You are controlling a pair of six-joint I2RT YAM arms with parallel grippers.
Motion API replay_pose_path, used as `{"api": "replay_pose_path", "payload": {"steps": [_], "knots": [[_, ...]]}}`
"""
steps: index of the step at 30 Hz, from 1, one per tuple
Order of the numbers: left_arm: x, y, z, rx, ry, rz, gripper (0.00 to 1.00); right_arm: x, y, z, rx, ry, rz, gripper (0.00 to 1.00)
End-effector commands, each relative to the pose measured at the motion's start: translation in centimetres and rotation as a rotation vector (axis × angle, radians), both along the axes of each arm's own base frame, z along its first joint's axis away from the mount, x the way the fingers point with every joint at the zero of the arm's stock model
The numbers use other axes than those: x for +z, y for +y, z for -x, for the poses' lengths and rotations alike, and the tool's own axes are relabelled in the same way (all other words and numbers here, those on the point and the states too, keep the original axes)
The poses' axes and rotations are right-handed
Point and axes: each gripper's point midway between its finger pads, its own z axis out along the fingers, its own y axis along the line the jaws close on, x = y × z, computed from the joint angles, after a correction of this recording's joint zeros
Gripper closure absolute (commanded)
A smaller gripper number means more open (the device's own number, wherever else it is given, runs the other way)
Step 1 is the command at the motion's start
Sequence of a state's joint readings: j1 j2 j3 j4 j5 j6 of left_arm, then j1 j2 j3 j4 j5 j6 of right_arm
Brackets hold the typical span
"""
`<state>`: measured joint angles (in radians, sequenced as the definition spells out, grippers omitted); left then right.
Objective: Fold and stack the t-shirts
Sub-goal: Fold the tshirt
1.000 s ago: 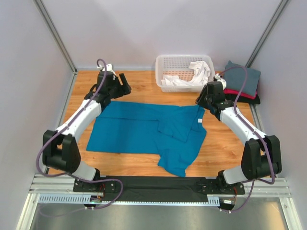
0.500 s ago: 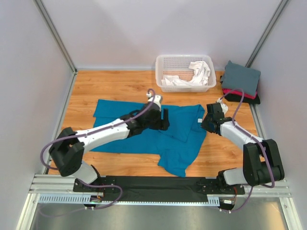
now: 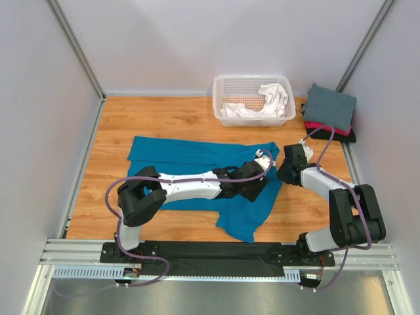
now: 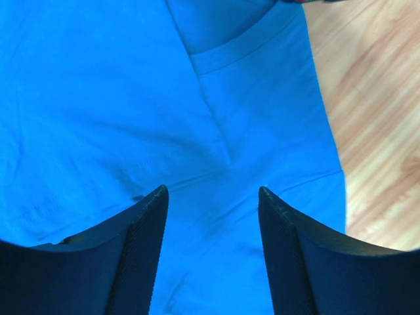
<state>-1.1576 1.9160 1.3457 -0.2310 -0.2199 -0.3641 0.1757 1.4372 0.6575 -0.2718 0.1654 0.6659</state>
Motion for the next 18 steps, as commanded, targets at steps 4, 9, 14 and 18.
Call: {"api": "replay_pose_path", "payload": {"steps": [4, 9, 14, 18], "knots": [[-0.7, -1.1, -0.4, -0.057, -0.039, -0.054, 0.39, -1.0, -1.5, 0.6, -0.057, 0.021, 0.004, 0.89], [-1.8, -1.6, -0.2, -0.057, -0.03, -0.065, 0.41, -0.5, -1.7, 0.5, -0.056, 0.006, 0.012, 0.89], [-2.7, -1.6, -0.3, -0.038, -0.022, -0.078, 0.44, -0.4, -1.8, 0.8, -0.055, 0.003, 0.014, 0.91], [-2.9, -2.0, -0.4, -0.038, -0.019, -0.067, 0.44, -0.6, -1.8, 1.1, -0.05, 0.007, 0.012, 0.92]]}}
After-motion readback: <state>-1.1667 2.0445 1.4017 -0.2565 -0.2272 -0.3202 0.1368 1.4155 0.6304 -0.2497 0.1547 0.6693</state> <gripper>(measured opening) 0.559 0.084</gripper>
